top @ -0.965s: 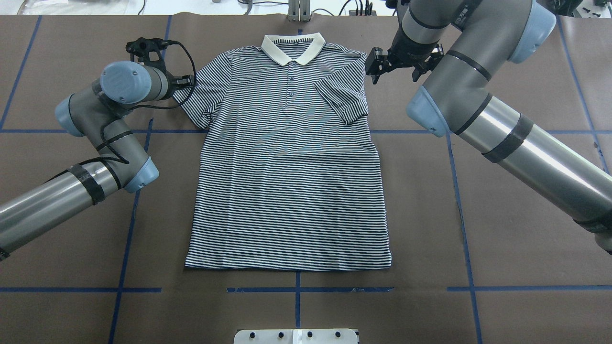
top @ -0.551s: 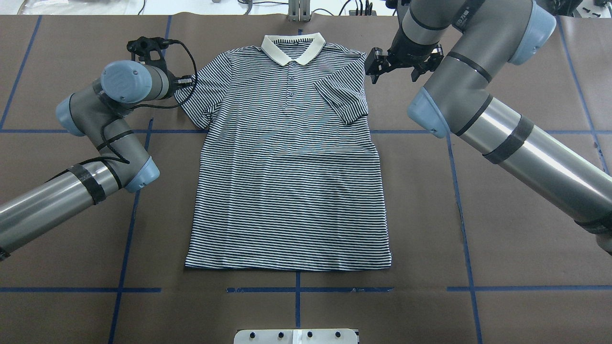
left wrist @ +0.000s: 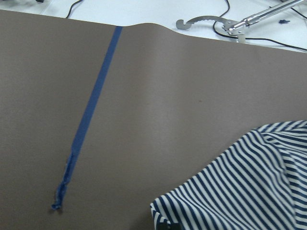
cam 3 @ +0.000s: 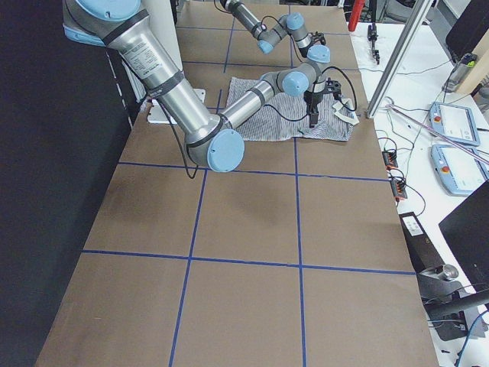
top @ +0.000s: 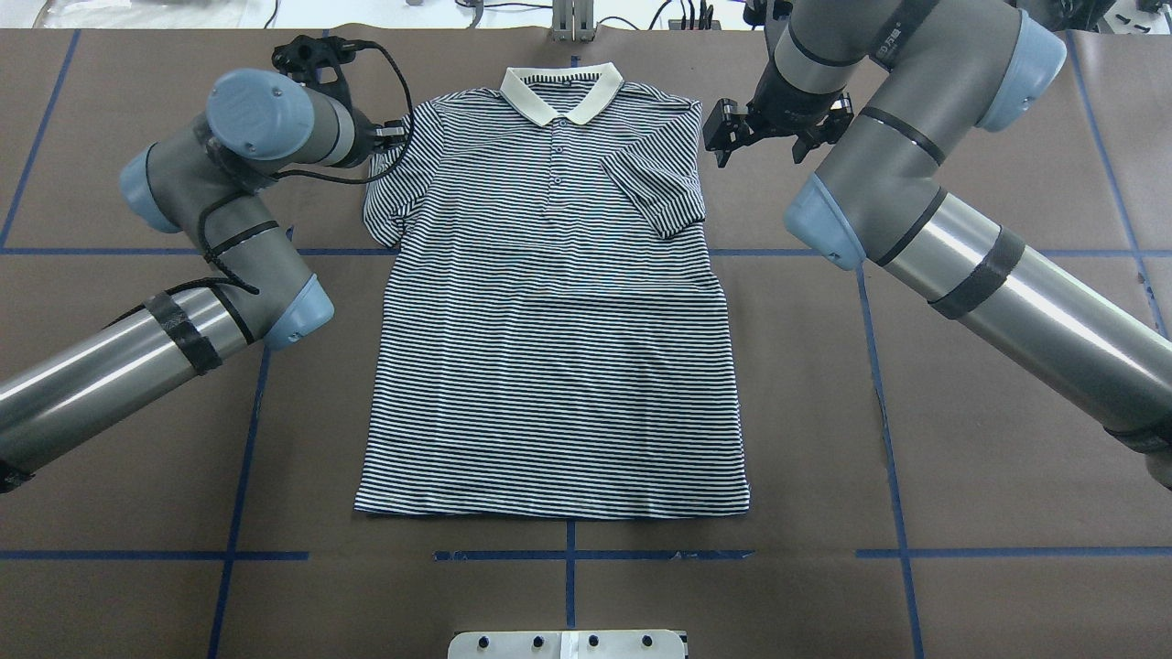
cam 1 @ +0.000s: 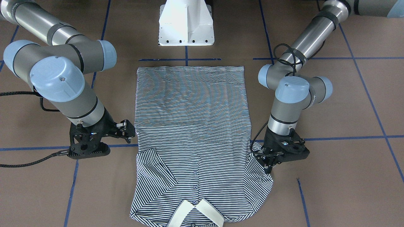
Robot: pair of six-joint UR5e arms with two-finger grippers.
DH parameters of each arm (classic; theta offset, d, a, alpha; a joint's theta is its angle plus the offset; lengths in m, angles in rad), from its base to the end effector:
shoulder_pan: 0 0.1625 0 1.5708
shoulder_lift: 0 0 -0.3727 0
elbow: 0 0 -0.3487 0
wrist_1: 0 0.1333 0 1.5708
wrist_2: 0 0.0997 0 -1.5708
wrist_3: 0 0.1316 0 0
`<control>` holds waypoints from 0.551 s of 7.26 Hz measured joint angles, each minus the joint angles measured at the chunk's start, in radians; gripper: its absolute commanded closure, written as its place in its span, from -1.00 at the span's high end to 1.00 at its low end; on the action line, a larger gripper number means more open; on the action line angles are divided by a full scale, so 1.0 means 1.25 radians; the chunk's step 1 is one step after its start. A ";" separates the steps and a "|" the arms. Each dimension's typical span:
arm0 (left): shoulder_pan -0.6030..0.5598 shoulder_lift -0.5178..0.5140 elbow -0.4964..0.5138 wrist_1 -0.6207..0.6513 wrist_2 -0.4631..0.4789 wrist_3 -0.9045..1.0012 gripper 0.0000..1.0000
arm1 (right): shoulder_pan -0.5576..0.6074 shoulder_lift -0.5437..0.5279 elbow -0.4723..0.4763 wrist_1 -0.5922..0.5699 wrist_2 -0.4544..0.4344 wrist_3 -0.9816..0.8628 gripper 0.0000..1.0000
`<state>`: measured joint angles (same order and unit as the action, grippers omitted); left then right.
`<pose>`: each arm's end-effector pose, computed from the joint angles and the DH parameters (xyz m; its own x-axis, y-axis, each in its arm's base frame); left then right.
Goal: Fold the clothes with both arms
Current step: 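Fold the other sleeve inward with the left gripper while the right gripper lifts away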
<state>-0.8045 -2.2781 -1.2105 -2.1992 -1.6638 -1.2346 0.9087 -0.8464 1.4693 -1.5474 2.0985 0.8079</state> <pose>0.4221 -0.6132 0.3181 0.5862 -0.1354 -0.7988 0.4986 0.8374 0.2240 -0.3641 -0.5762 0.2689 0.6968 -0.0772 0.7131 -0.0186 0.9919 0.1256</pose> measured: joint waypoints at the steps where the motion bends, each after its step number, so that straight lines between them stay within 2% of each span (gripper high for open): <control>1: 0.006 -0.060 0.041 0.016 -0.005 -0.041 -1.00 | 0.000 0.000 0.001 0.002 0.000 0.001 1.00; 3: 0.030 -0.208 0.192 0.021 -0.005 -0.114 -1.00 | -0.001 -0.002 0.002 0.023 0.000 0.004 1.00; 4: 0.040 -0.239 0.228 0.019 -0.003 -0.127 0.02 | -0.001 -0.005 0.003 0.029 0.000 0.005 1.00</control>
<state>-0.7540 -2.5764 -0.9250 -2.1750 -1.6675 -1.3929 0.9071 -0.8523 1.4735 -1.5110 2.0981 0.8141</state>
